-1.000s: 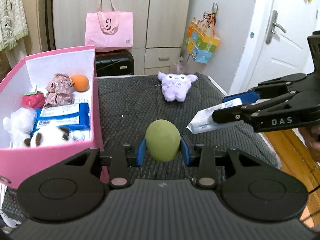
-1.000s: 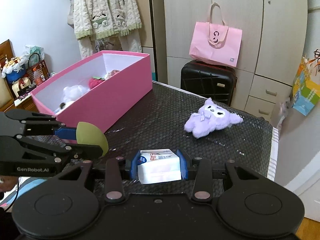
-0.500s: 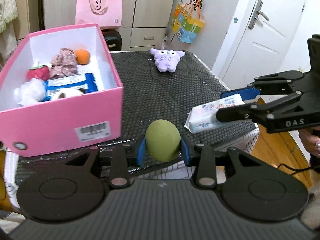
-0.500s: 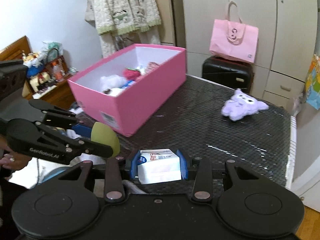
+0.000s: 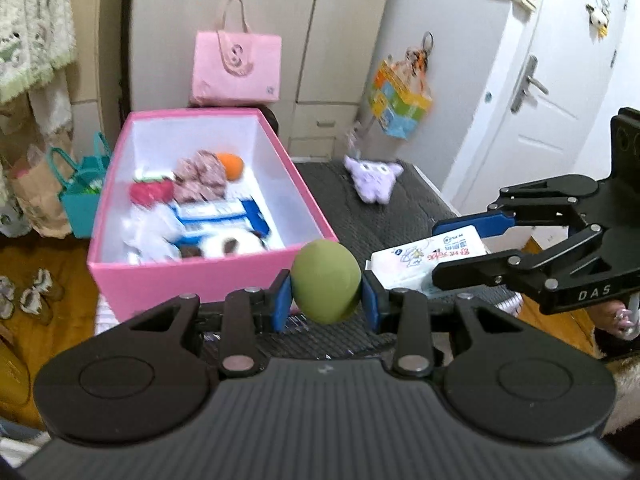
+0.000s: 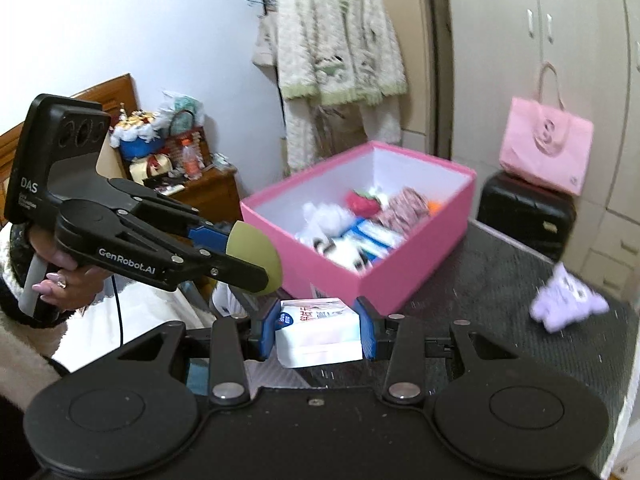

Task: Organize soft objects
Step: 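Lift and carry the green ball and wipes packet with both tools toward the box, then open both tools to drop the ball and wipes packet into the box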

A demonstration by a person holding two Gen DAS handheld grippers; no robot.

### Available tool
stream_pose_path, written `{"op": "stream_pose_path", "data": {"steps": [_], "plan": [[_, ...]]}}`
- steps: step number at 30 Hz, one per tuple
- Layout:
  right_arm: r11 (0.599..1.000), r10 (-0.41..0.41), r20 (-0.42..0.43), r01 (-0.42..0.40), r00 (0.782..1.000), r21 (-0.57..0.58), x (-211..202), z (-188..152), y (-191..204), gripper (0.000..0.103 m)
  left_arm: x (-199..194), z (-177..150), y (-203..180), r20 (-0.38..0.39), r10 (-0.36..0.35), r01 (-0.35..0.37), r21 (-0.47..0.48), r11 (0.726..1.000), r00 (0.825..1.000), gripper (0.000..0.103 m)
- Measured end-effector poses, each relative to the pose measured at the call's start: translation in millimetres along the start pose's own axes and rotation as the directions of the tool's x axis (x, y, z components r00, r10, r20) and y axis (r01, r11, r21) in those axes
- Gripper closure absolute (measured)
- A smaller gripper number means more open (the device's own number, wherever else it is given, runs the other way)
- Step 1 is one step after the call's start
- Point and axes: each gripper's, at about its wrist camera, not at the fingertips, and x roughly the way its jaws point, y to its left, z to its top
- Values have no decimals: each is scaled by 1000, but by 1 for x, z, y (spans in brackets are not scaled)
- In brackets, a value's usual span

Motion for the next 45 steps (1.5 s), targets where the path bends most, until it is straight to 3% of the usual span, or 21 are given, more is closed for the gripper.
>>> {"op": "stream_pose_path", "data": {"steps": [9, 15, 18, 23, 27, 29, 33, 38, 42, 45], "plan": [[998, -51, 54, 53, 997, -40, 31, 36, -10, 57, 3, 31, 40, 53, 25, -21, -62, 998, 998, 68], [1000, 9, 63, -7, 998, -30, 67, 50, -26, 57, 34, 50, 67, 78, -16, 26, -129, 991, 997, 68], [998, -23, 64, 26, 998, -50, 87, 56, -31, 57, 53, 61, 80, 84, -22, 35, -157, 987, 996, 68], [998, -30, 30, 31, 999, -56, 126, 69, -48, 57, 88, 82, 96, 64, 11, 0, -170, 985, 998, 68], [999, 20, 5, -20, 1000, -48, 153, 74, -62, 57, 115, 93, 108, 24, -7, 11, -198, 980, 1000, 68], [999, 10, -12, -10, 1000, -42, 166, 75, -69, 57, 127, 97, 111, 12, 15, -13, -188, 982, 1000, 68], [999, 17, -60, -20, 998, -44, 186, 72, -77, 57, 147, 104, 119, -26, -10, 5, -202, 979, 1000, 68], [991, -48, -59, 40, 997, -131, 188, 70, -73, 55, 170, 110, 127, -52, -19, 7, -223, 975, 998, 68], [991, -66, -47, 60, 997, -123, 175, 67, -77, 48, 180, 113, 129, -47, -28, 15, -244, 970, 998, 65], [995, -62, -17, 60, 998, -85, 157, 69, -82, 46, 182, 112, 127, -35, -8, -1, -240, 971, 999, 52]]}}
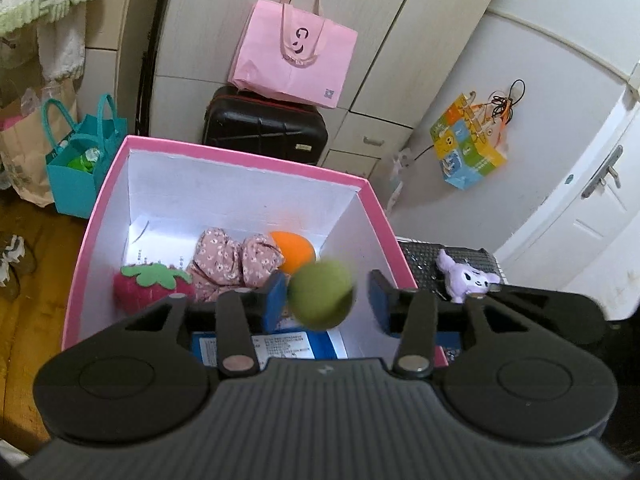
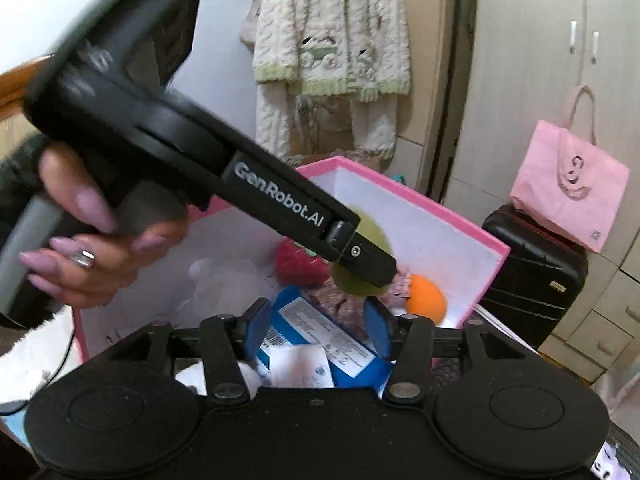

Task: Organize soft objects
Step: 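Open both tools to drop the ball and wipes packet into the box, then move the left tool to the lilac plush toy on the table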

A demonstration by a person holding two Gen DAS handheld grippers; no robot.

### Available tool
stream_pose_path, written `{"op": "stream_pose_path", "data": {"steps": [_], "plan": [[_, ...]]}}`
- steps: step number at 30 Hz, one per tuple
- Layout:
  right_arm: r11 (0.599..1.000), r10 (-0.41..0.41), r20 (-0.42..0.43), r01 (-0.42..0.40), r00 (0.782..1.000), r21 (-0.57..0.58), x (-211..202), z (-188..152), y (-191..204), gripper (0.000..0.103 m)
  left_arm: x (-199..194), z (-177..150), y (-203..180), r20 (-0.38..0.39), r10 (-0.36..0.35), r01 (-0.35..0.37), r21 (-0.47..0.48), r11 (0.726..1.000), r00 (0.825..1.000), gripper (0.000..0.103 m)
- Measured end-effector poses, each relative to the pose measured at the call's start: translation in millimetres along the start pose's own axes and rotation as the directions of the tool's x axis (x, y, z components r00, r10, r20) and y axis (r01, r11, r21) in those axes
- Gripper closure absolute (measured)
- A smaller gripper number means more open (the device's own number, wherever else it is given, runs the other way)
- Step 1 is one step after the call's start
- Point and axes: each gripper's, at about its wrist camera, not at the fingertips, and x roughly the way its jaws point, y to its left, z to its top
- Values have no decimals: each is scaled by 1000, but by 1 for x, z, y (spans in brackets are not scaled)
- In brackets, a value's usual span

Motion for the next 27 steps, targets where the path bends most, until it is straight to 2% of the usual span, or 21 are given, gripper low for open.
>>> {"op": "stream_pose_path", "data": {"steps": [2, 6, 20, 27], "plan": [[999, 13, 26, -14, 1000, 31, -14, 0, -5, 45, -3, -1, -3, 7, 5, -5, 19, 1000, 1000, 45], [996, 8, 67, -14, 998, 85, -44, -4, -11, 44, -23, -4, -9, 24, 6, -8, 63, 998, 1000, 40], [981, -132, 70, 120, 989, 152, -119, -24, -11, 42, -109, -34, -41, 41, 33, -40, 191, 981, 999, 37], [976, -171, 63, 161, 983, 148, -159, -39, -7, 40, -133, -51, -71, 24, 3, -9, 249, 969, 1000, 36]]}}
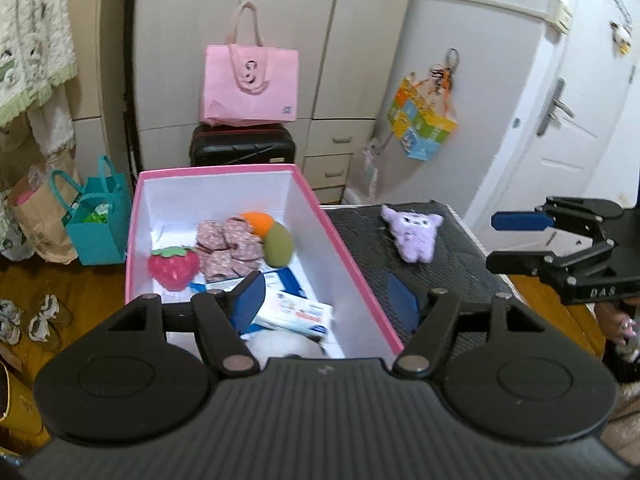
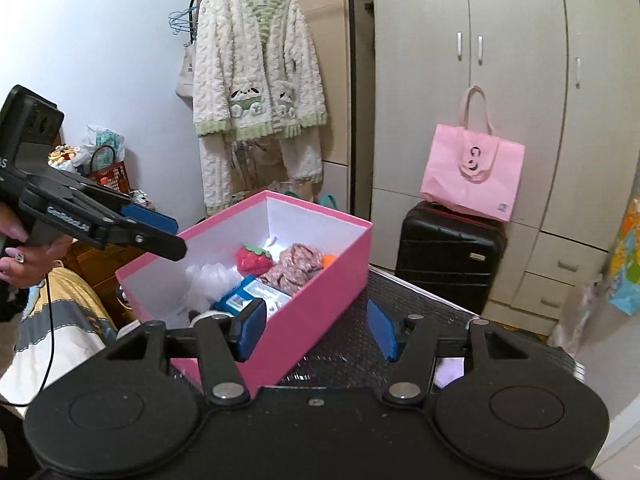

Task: Organize soft objects
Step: 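Move the left tool to the lilac plush toy on the table, then grasp the lilac plush toy with the left tool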

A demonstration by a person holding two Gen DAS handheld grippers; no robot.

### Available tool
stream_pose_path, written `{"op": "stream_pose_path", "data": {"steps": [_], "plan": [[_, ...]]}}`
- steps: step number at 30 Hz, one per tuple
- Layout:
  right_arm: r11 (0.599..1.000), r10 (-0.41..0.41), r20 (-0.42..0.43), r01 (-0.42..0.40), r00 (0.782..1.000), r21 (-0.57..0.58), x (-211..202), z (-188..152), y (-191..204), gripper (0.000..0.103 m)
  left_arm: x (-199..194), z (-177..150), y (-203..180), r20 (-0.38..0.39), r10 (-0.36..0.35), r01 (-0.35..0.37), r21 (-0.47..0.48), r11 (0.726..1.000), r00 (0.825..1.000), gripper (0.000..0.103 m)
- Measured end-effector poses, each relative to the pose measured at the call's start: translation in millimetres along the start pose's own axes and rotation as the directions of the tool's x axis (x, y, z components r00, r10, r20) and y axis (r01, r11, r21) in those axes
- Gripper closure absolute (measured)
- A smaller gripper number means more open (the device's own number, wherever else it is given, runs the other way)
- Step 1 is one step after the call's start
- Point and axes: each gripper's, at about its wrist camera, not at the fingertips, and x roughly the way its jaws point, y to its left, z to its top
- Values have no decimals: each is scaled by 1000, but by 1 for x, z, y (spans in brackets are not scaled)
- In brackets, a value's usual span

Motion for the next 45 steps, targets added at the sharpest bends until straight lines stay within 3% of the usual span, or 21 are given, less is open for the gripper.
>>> {"op": "stream_pose_path", "data": {"steps": [12, 18, 21, 25, 31, 40, 45], "plan": [[999, -38, -1, 38, 999, -9, -54, -28, -13, 32, -7, -5, -81, -27, -97, 100, 154, 983, 995, 27], [999, -51, -12, 51, 999, -3, -57, -48, -26, 28, 16, -7, -117, -51, -163, 170, 183, 968, 985, 22], [997, -75, -10, 75, 997, -3, -53, -58, -33, 20, 32, -8, -129, -64, -190, 198, 172, 965, 980, 22], [987, -158, -10, 157, 987, -37, -45, -68, -47, 20, 57, -15, -140, 14, -174, 171, 129, 977, 985, 20], [991, -136, -43, 136, 990, -6, -22, -76, -78, 20, 104, -16, -150, 4, -202, 201, 77, 977, 979, 20], [997, -73, -85, 74, 994, 15, 33, -94, -113, 20, 182, -10, -158, -9, -143, 144, 47, 989, 990, 20], [993, -46, -95, 56, 994, 105, 69, -104, -142, 20, 215, -5, -152, 7, -111, 111, -20, 994, 994, 21]]}}
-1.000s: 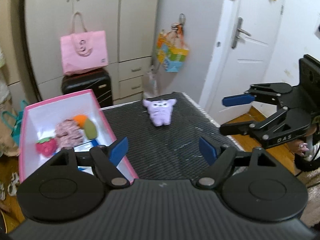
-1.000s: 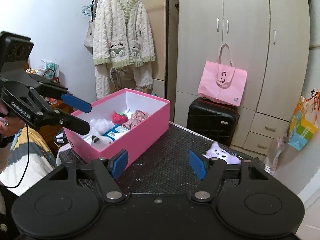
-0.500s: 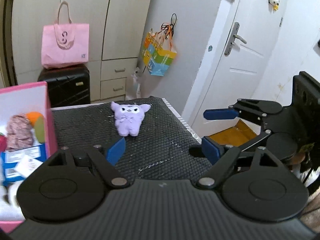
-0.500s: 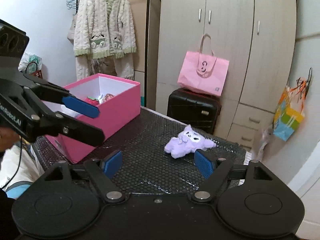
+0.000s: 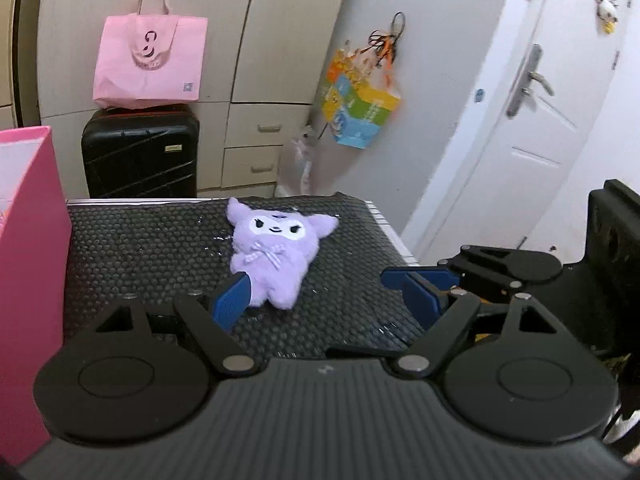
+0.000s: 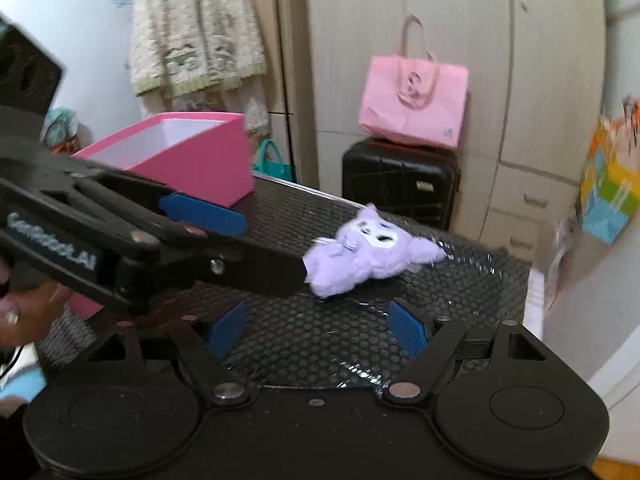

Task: Organize soft objects
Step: 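Grasp the lilac plush toy with the left tool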

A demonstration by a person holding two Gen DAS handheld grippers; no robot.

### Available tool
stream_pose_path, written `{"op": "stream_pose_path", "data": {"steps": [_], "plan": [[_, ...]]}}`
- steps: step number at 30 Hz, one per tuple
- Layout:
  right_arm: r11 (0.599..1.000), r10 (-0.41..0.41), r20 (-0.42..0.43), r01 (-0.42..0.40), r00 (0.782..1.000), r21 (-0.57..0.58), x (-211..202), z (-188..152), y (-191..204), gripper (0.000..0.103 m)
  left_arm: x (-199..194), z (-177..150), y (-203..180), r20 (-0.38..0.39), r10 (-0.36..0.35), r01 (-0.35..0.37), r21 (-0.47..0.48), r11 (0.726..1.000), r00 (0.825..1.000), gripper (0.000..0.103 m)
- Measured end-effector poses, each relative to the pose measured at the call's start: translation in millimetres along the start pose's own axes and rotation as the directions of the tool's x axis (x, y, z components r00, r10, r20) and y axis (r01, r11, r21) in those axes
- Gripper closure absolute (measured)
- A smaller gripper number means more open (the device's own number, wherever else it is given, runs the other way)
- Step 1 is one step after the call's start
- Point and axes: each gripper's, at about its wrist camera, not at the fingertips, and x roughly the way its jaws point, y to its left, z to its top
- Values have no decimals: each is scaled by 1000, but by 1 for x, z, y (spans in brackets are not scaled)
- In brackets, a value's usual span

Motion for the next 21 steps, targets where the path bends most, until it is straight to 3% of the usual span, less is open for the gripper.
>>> {"op": "stream_pose_path", "data": {"steps": [7, 10, 12, 17, 21], "plan": [[999, 35, -25, -35, 999, -6, 41, 11, -16, 20, 47, 8, 22, -30, 122, -125, -117, 985, 992, 21], [998, 54, -31, -55, 998, -18, 55, 10, -16, 20, 54, 8, 30, 36, 122, -114, -167, 979, 992, 22], [999, 25, -30, -25, 999, -20, 63, 7, -14, 20, 61, 9, 34, 33, 170, -161, -181, 970, 985, 22], [996, -17, -49, 13, 999, -87, 73, 6, -7, 20, 78, 6, 43, -20, 130, -131, -222, 966, 991, 27], [997, -20, -37, 17, 999, -81, 75, 6, -10, 20, 84, -4, 40, -26, 113, -116, -219, 969, 993, 43]]}}
